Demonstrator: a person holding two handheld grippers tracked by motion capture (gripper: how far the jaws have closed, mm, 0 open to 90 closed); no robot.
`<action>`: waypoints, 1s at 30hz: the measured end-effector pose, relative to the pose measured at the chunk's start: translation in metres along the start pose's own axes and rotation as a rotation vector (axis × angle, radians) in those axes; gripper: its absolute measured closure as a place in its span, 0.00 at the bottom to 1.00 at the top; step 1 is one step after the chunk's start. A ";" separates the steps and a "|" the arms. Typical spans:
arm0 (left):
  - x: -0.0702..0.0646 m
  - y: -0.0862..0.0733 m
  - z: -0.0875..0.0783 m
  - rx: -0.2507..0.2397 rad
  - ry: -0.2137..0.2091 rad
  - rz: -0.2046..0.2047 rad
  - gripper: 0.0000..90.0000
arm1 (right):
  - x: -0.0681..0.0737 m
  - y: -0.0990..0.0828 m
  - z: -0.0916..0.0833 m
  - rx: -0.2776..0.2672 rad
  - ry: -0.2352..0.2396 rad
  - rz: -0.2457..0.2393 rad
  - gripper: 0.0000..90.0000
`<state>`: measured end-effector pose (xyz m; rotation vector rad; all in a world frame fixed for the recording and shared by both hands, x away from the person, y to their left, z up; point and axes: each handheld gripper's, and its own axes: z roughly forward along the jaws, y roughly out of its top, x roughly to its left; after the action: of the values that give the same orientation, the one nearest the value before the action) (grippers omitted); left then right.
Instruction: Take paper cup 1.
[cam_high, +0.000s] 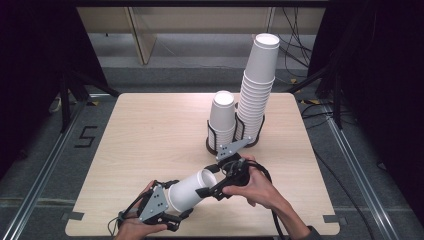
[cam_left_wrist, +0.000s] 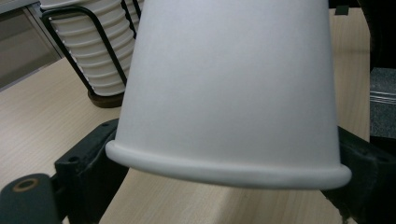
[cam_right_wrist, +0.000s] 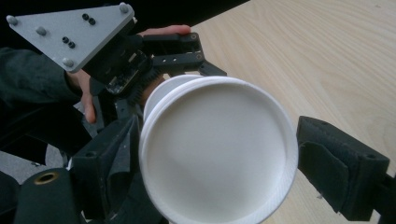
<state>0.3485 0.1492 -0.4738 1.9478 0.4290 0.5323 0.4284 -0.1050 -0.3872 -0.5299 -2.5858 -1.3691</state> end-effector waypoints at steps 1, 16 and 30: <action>0.000 0.000 0.000 -0.001 -0.003 -0.004 0.10 | 0.000 0.000 0.000 -0.005 0.005 0.002 0.19; -0.002 0.001 0.001 0.033 -0.026 0.067 0.11 | 0.009 0.000 0.004 0.110 -0.002 -0.085 0.18; -0.005 0.000 0.004 0.063 -0.058 0.101 0.11 | 0.008 -0.002 0.004 0.171 -0.004 -0.105 0.20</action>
<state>0.3465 0.1439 -0.4759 2.0480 0.3150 0.5313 0.4203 -0.1013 -0.3887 -0.3746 -2.7356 -1.1611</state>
